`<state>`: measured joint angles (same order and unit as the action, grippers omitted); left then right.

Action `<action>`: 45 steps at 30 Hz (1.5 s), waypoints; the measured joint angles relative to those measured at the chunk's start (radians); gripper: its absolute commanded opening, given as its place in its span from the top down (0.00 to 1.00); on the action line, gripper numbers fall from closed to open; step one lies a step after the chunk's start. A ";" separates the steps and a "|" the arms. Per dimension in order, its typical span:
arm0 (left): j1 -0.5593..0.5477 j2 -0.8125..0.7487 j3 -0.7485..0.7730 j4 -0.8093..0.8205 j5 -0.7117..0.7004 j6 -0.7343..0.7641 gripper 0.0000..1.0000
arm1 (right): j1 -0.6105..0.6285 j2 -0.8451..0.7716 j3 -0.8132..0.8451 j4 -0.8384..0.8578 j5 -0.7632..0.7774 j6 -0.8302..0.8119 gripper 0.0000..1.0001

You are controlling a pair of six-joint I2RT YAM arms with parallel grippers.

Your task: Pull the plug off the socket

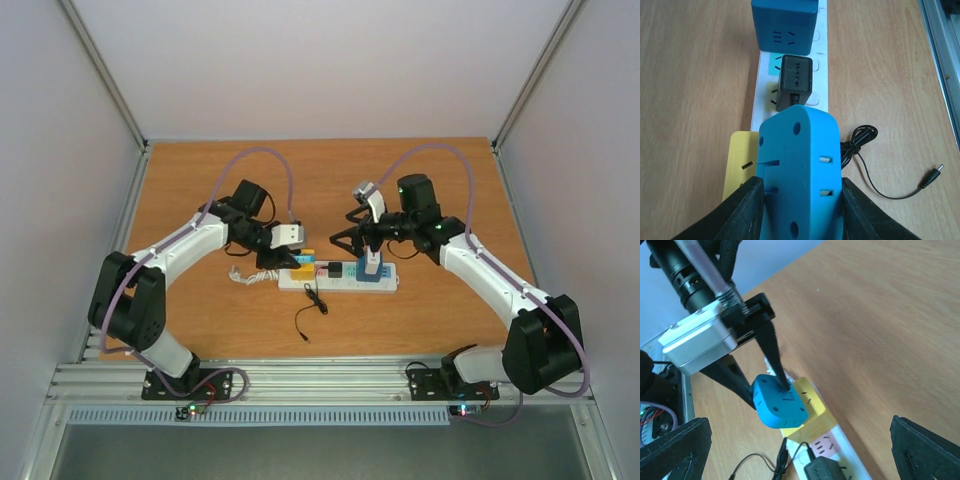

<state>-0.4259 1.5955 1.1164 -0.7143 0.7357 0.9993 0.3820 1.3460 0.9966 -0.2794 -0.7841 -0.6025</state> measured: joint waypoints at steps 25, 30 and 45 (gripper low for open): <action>0.039 -0.005 0.010 0.013 0.035 -0.027 0.85 | 0.273 0.111 -0.081 0.129 0.223 -0.029 0.07; 0.039 -0.004 0.009 0.013 0.035 -0.024 0.87 | 0.273 0.110 -0.064 0.105 0.208 -0.071 0.10; 0.039 -0.004 0.008 0.016 0.038 -0.043 0.88 | 0.360 -0.032 -0.276 0.323 0.254 -0.163 0.51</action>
<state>-0.3874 1.5913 1.1240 -0.6979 0.7738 0.9565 0.7425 1.3140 0.7208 0.0441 -0.5297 -0.7658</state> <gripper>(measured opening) 0.189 0.508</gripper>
